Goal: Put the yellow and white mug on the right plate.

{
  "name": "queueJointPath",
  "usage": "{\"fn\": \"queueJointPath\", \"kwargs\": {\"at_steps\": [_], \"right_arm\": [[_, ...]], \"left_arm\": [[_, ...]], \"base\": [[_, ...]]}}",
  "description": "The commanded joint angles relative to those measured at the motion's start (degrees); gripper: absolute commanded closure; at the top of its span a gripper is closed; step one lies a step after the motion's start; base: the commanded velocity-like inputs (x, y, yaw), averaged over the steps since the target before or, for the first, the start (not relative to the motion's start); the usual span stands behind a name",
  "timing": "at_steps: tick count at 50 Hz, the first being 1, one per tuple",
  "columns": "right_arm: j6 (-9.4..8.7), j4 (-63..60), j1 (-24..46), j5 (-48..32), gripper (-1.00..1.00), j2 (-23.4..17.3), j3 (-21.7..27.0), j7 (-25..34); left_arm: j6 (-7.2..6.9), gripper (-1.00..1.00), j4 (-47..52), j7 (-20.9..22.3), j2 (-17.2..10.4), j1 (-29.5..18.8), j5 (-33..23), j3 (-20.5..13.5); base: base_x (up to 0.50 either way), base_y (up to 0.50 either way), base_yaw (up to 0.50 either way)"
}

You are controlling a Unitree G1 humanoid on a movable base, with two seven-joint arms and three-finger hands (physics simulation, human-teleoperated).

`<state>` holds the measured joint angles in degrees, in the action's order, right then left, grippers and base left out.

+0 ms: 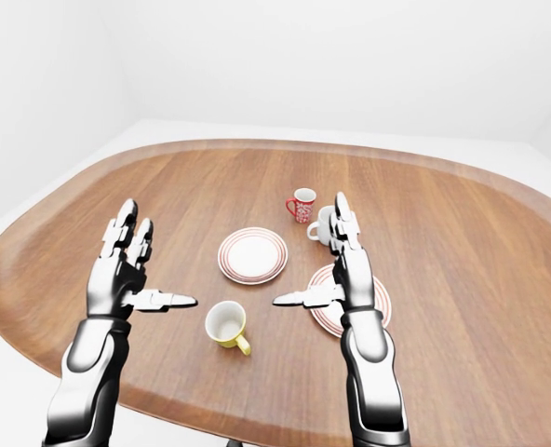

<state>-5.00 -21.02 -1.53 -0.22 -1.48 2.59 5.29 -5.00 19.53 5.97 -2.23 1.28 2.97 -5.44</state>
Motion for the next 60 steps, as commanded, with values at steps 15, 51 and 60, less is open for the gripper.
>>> {"fn": "queueJointPath", "kwargs": {"at_steps": [15,51,60], "right_arm": [[0.0,-1.9,20.5,-4.0,-1.0,-6.4,1.9,8.3],[0.0,-3.6,22.3,-20.0,-1.0,-6.2,-1.1,18.1],[0.0,-3.4,22.1,-22.7,-1.0,-5.3,-1.8,19.3]], "left_arm": [[0.0,-1.0,0.9,-0.4,-3.9,-8.9,0.8,-4.7],[0.0,-1.0,-2.9,-2.8,-9.8,-18.8,7.1,-8.9],[0.0,-1.0,-4.0,-2.0,-12.0,-20.1,6.2,-9.3]], "base": [[0.0,0.0,0.0],[0.0,0.0,0.0],[0.0,0.0,0.0]]}}
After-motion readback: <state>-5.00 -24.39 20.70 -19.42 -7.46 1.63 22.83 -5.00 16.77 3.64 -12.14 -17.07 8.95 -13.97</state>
